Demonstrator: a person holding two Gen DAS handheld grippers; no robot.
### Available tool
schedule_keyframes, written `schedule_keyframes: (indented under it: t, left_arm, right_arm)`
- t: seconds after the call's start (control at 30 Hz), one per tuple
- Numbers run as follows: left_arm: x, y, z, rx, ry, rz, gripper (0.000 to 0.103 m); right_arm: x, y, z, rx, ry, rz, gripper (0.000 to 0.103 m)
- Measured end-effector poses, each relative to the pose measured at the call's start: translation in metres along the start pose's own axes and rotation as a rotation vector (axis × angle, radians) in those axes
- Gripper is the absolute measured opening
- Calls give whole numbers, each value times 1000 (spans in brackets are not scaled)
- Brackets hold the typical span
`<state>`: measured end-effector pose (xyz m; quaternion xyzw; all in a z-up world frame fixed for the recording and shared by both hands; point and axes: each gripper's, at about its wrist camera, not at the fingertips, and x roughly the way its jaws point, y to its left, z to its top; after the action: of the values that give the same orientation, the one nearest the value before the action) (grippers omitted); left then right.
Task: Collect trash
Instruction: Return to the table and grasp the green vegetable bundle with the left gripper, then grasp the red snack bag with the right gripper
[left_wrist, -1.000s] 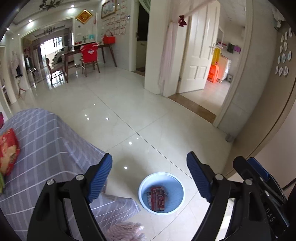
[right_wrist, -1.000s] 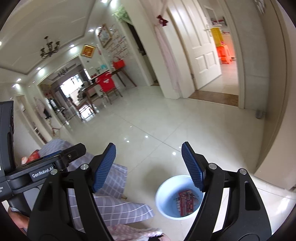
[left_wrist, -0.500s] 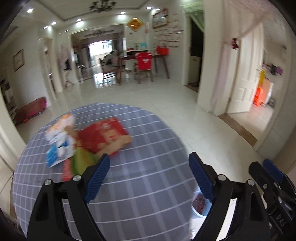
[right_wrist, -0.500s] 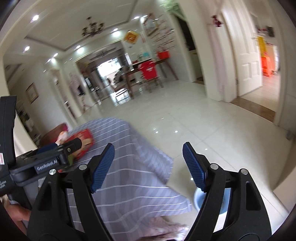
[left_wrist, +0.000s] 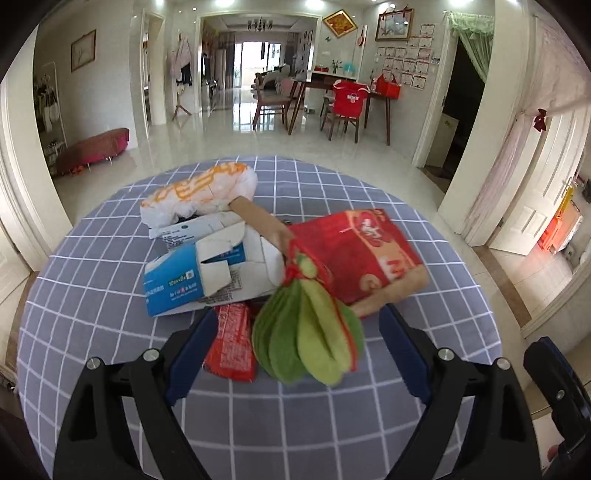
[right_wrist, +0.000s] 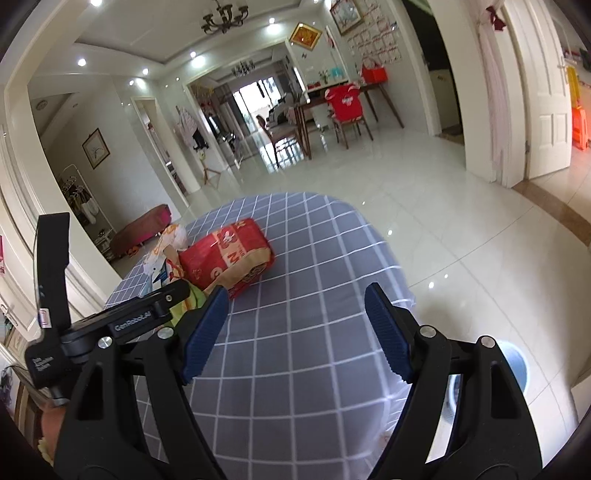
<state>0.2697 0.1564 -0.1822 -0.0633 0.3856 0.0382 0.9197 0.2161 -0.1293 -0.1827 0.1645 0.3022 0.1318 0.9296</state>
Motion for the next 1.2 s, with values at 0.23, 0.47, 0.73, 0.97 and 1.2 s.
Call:
schedule_keyframes:
  t: [0.23, 0.47, 0.73, 0.97, 1.2]
  left_arm:
    - [30, 2, 8, 20, 93, -72, 35]
    - [3, 25, 24, -1, -24, -137, 15]
    - [-40, 45, 37, -28, -170, -105, 15]
    - [-36, 53, 28, -24, -140, -74, 15]
    - [-25, 54, 27, -40, -112, -68, 16]
  right_arm:
    - [35, 11, 2, 57, 72, 58, 75]
    - [71, 26, 3, 121, 138, 133, 75]
    - [108, 29, 9, 231, 183, 177, 79]
    - [128, 32, 16, 265, 194, 172, 79]
    - [136, 29, 18, 244, 206, 225, 47]
